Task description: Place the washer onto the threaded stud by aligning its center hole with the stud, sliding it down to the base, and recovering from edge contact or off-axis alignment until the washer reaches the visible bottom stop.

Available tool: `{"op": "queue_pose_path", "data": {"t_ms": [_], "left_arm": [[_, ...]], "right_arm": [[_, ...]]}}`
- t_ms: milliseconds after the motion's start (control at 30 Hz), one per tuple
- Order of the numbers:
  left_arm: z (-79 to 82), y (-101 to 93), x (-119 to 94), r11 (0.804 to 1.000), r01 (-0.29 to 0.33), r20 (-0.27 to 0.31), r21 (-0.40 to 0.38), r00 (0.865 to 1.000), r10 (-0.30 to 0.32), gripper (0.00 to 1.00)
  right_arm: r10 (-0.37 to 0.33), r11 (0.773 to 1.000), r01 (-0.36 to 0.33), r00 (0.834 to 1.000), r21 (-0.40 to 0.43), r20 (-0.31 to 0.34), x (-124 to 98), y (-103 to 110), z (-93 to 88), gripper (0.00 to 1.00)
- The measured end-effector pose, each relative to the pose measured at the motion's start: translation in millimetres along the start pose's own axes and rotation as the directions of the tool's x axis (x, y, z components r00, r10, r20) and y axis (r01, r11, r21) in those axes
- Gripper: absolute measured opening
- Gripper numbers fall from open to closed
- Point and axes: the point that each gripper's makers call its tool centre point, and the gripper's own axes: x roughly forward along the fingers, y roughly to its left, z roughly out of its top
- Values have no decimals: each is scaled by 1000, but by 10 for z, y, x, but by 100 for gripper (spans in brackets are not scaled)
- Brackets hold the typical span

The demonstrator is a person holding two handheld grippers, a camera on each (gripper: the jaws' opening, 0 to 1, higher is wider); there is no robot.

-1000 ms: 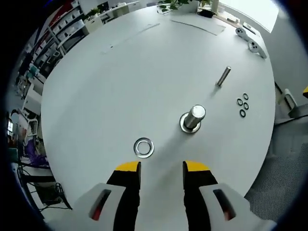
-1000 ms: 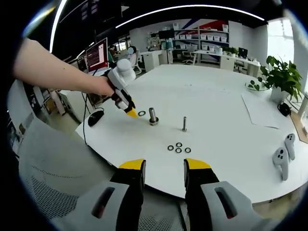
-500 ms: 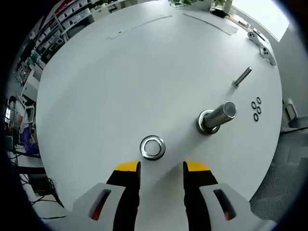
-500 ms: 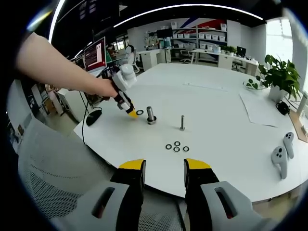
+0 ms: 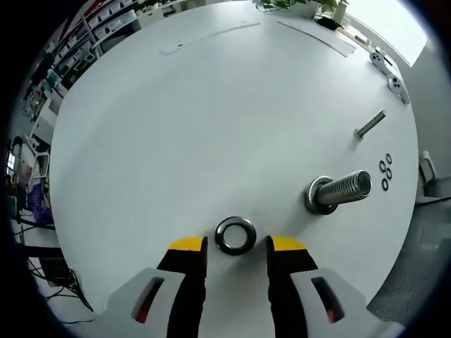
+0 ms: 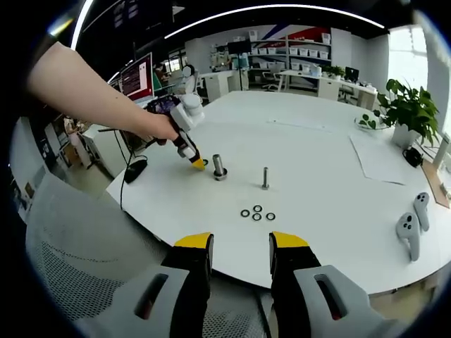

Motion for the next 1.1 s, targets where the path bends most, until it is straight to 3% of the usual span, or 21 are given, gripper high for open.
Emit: {"op": "queue_pose_path", "data": {"t_ms": [200,400,700,1100], "left_arm": [[34,-15,6,1000,5,-3,23,1000,-5,21],[31,-21,7,1000,1,-18,20,1000,0,20],[-164,-239,-30,996,22,-93,92,996,-14,20],[-373,-484,-111,982,62,-94,181,995,-45,21]], "right_arm": [[-1,1000,1,1000,-1,-2,0,-4,-7,34],[-2,1000,2,1000,-2,-4,-4,-5,-11,34],[8,1000,-8,1000,-11,-2,0,15,-5,34],[18,1000,-18,1000,-13,3,-1,34,5,34]]}}
